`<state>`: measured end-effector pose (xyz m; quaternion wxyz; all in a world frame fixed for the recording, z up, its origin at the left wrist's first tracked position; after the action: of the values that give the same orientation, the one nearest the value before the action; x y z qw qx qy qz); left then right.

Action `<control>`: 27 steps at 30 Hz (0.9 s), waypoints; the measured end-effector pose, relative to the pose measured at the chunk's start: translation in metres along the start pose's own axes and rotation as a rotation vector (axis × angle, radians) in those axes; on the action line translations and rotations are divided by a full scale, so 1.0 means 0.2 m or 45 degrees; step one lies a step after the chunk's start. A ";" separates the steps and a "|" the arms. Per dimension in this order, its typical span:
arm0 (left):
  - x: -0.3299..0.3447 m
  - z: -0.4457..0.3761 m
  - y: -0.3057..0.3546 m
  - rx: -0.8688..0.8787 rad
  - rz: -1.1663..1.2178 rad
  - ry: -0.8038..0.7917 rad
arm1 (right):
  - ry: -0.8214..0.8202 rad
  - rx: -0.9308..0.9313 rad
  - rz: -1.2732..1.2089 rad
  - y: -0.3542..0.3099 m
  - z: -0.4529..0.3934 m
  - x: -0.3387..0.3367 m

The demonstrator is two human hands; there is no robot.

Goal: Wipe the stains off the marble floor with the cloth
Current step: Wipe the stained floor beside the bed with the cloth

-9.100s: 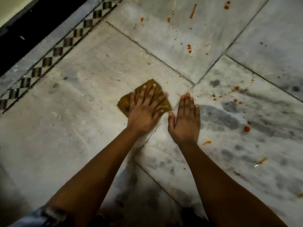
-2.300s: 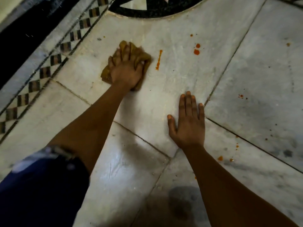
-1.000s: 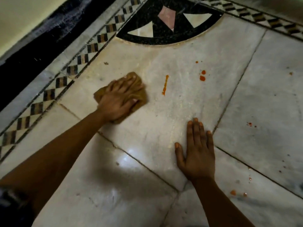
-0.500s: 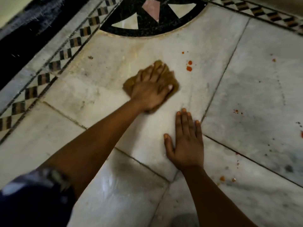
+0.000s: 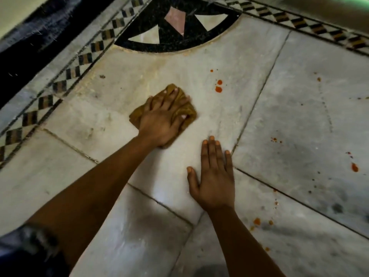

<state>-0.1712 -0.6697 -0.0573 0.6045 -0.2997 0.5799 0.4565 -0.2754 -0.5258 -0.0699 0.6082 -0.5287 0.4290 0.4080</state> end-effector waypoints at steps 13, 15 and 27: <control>0.02 0.07 0.22 0.108 -0.034 -0.187 | 0.102 0.017 -0.109 0.02 0.01 -0.06; 0.04 0.09 0.17 0.142 -0.031 -0.205 | 0.124 0.082 -0.144 0.05 0.01 -0.08; 0.00 -0.02 -0.03 0.202 0.039 -0.050 | 0.092 0.042 0.067 0.34 -0.33 -0.12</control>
<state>-0.1676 -0.6760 -0.0589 0.6306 -0.2331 0.6068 0.4240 -0.3526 -0.5855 -0.0709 0.5900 -0.5217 0.4711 0.3972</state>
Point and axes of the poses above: each hand's wrist, its own z-axis away from the middle knuckle, its own x-axis out of the palm, y = z × x, the point moved 8 cm from there along -z, towards the middle knuckle, and after that the axes turned 5 degrees about -y, right-handed, at the moved point
